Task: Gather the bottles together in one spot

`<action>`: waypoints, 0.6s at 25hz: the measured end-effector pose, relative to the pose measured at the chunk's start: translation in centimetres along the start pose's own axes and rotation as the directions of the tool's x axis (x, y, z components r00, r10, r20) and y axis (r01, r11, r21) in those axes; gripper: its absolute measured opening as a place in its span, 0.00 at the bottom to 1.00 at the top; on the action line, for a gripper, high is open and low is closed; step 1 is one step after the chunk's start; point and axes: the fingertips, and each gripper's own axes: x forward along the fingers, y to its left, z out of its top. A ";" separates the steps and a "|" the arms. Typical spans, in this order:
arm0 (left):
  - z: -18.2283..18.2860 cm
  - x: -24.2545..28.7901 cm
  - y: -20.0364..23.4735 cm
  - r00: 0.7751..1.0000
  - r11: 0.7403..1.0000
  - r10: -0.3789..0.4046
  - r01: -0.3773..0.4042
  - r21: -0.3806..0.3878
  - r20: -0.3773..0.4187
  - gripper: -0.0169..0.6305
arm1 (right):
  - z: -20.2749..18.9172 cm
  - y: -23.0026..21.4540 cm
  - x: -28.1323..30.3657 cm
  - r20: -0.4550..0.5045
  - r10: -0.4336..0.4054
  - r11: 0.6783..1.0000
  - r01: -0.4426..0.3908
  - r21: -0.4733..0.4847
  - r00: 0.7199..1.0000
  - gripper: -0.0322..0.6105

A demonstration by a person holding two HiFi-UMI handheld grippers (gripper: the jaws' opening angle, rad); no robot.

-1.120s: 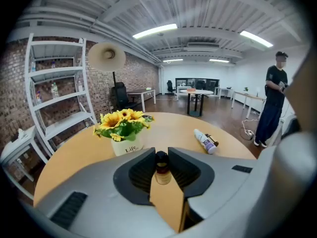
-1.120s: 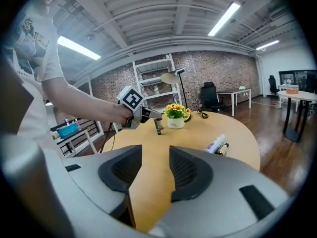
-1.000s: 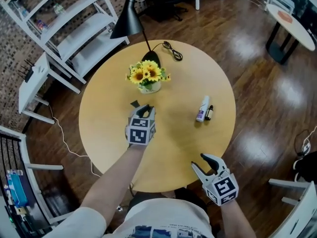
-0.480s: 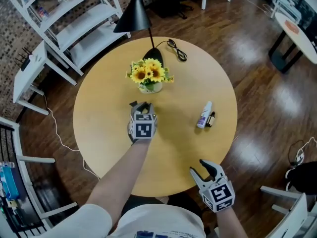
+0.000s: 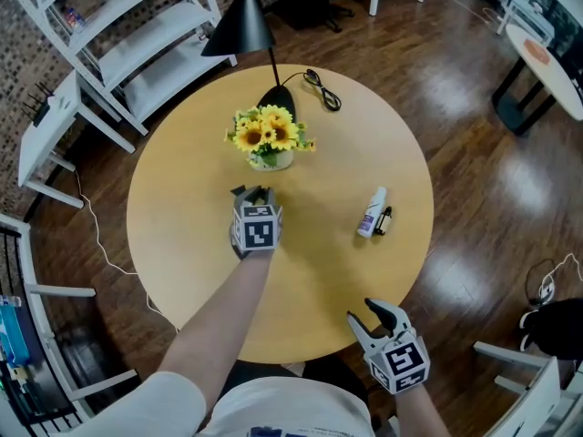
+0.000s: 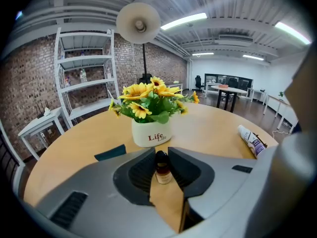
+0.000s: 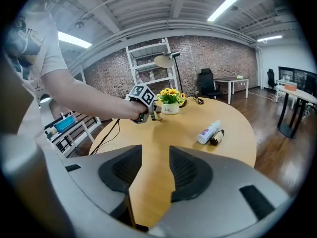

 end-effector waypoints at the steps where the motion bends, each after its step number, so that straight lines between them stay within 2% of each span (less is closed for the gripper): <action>1: -0.2 0.1 0.2 1.000 1.000 0.006 -0.006 -0.010 -0.004 0.15 | -0.1 0.0 0.0 0.000 0.003 1.000 -0.003 0.003 1.000 0.36; 9: -0.6 0.8 0.8 1.000 0.998 0.020 -0.020 -0.054 -0.014 0.15 | -0.6 -0.3 -0.1 -0.010 0.006 1.000 -0.006 0.016 1.000 0.36; 15: -0.7 0.8 0.8 0.999 0.998 0.036 -0.037 -0.046 -0.011 0.16 | -0.9 -0.5 -0.3 -0.012 0.009 1.000 -0.009 0.021 1.000 0.36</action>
